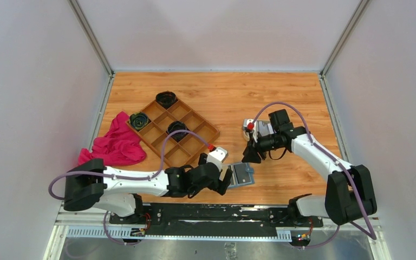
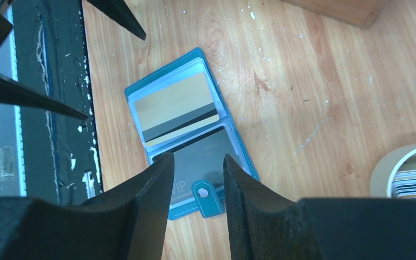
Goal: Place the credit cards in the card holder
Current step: Insert the credit card into the card holder, then close the card holder at the center of the board.
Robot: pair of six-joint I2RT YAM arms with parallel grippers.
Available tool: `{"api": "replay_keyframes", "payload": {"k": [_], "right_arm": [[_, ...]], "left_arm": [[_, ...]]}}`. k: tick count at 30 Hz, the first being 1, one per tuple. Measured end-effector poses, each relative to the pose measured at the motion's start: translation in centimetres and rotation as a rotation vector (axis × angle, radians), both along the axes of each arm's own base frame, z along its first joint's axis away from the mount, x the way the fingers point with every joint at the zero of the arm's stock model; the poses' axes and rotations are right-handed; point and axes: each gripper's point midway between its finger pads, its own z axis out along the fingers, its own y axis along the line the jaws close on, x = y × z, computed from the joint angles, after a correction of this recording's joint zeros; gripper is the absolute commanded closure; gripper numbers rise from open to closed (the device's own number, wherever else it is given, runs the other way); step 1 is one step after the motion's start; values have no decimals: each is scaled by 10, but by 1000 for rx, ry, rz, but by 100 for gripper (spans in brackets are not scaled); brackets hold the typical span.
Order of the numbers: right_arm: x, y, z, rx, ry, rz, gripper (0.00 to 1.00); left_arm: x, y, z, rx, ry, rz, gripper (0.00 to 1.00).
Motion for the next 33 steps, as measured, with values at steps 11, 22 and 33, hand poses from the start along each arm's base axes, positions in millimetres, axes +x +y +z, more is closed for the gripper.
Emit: {"api": "replay_keyframes", "payload": {"k": [11,22,33], "right_arm": [[-9,0,7,9,-373,280,52],[-15,4,-10,-43,-504,520,68],[-11,1,-27,-115,-503,534,80]], "left_arm": [[11,27,29,-112,-82,8,2],[28,63,27,-198,-84,99,0],[30,64,29,-233,-72,123,0]]}}
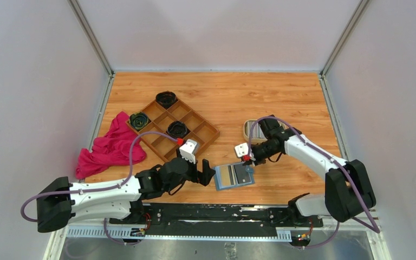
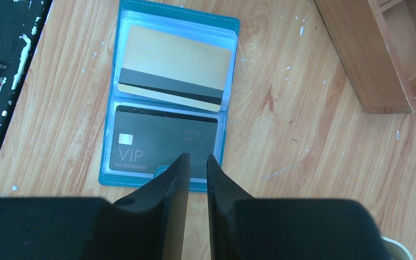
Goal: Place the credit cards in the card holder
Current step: Close the card holder at the center of the board.
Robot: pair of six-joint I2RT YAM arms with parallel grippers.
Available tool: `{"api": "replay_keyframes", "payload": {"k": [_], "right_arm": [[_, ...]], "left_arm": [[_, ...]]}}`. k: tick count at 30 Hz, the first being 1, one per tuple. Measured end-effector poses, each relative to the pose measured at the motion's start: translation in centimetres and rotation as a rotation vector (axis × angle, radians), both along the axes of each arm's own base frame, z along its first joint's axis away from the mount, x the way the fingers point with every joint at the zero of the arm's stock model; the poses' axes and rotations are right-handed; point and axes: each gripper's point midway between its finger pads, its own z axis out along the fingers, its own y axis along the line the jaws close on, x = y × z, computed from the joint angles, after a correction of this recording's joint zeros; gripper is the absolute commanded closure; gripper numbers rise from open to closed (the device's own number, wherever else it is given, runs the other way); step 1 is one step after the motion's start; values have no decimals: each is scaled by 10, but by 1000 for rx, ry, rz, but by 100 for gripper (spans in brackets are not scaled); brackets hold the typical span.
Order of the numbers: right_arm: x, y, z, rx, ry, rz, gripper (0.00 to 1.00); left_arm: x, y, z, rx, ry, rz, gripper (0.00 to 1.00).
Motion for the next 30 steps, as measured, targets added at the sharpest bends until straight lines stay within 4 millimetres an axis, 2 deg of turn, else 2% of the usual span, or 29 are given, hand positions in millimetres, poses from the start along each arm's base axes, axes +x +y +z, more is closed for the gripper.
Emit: {"api": "replay_keyframes", "payload": {"k": [22,30], "right_arm": [[4,6,-17,-89,-4,-16,90],[4,8,-33,-158,9,-29,96]], "left_arm": [[0,2,-8,-3,31,20,0],[-1,3,-11,-3,39,24,1]]}}
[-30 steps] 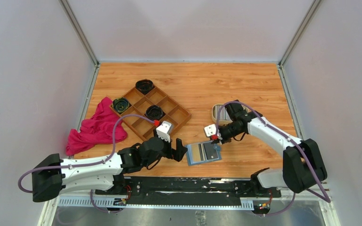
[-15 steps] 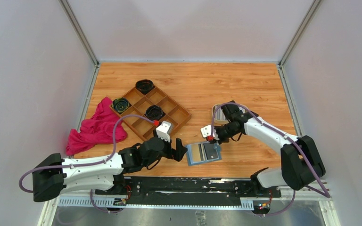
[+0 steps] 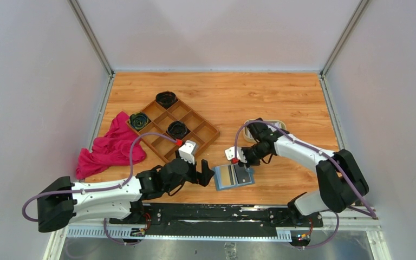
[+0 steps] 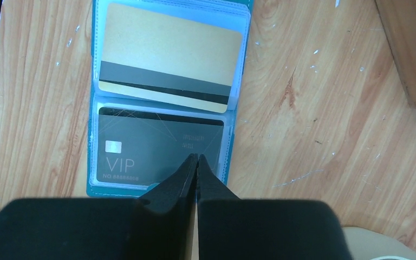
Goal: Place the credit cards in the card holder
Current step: Close the card holder at the center of the board.
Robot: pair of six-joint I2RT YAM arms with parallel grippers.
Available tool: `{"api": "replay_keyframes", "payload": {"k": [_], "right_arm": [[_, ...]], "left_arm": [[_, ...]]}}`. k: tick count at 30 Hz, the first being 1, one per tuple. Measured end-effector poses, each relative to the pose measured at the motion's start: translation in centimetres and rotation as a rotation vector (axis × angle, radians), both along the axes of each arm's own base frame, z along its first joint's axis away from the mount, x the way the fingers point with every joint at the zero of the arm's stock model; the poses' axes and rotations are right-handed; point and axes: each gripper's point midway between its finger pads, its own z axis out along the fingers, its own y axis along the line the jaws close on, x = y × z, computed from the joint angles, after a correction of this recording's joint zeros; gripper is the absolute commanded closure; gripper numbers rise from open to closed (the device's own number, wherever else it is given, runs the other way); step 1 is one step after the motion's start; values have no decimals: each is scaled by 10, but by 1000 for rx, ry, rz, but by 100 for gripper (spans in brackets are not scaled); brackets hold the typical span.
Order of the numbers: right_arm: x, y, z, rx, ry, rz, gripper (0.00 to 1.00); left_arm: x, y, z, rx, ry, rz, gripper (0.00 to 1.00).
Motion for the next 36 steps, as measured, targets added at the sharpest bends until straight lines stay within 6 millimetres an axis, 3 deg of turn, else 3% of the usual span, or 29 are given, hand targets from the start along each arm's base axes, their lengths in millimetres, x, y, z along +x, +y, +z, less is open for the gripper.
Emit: {"api": "replay_keyframes", "payload": {"k": [5,11,25,36], "right_arm": [[-3,2,-4,-14,5,11,97],[-17,12,-22,-73,37,63,100],[-31,42,-21,-116,-44,134,99],[-34,54,-21,-145,-93,126,100]], "left_arm": [[-1,2,-5,6,8,3,1],[0,3,-5,4,11,9,1],[0,3,-5,1,13,11,2],[-2,21,-16,-19,32,68,8]]}}
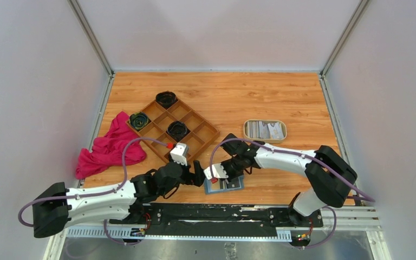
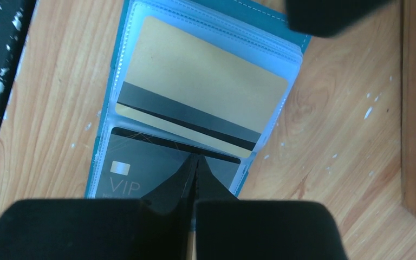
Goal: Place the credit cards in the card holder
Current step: Close the card holder at the center of the board.
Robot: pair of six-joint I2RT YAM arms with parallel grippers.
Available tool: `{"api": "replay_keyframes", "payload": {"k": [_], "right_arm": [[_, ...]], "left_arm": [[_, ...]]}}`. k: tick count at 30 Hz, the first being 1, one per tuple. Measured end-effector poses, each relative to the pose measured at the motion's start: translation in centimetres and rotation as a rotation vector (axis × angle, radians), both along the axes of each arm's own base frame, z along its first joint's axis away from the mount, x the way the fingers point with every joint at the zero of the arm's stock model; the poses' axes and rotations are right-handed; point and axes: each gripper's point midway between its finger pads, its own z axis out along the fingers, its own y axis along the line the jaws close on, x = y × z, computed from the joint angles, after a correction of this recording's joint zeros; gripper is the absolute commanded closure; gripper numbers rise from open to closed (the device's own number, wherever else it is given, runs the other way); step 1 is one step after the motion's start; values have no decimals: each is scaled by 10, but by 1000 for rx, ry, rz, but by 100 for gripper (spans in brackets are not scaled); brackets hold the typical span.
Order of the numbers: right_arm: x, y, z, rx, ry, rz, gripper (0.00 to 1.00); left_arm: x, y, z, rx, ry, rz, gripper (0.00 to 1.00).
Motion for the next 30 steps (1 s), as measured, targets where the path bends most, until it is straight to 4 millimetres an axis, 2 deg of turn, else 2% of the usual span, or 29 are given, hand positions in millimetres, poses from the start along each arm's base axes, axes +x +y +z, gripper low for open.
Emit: {"api": "replay_keyframes", "payload": {"k": [2,8,13,15,18,22,30], "right_arm": [[-4,5,1,7,-3,16,100],[-8,9,1,11,14,0,100],[-4,16,5,21,30,-39,100],[-4,17,6,25,33,-51,100],[-4,17,6,24,38,-60,100],[-4,17,6,24,42,-66,100],[-8,18,3,20,75,-81,100]], "left_arm": [[3,5,1,-34,1,37,12],[4,19,-1,-108,10,111,18],[4,20,-2,-130,27,131,40],[3,20,-7,-121,41,132,53],[1,17,-17,-88,73,122,64],[-4,10,-26,-60,119,93,69],[-18,2,-38,-63,208,49,71]]}}
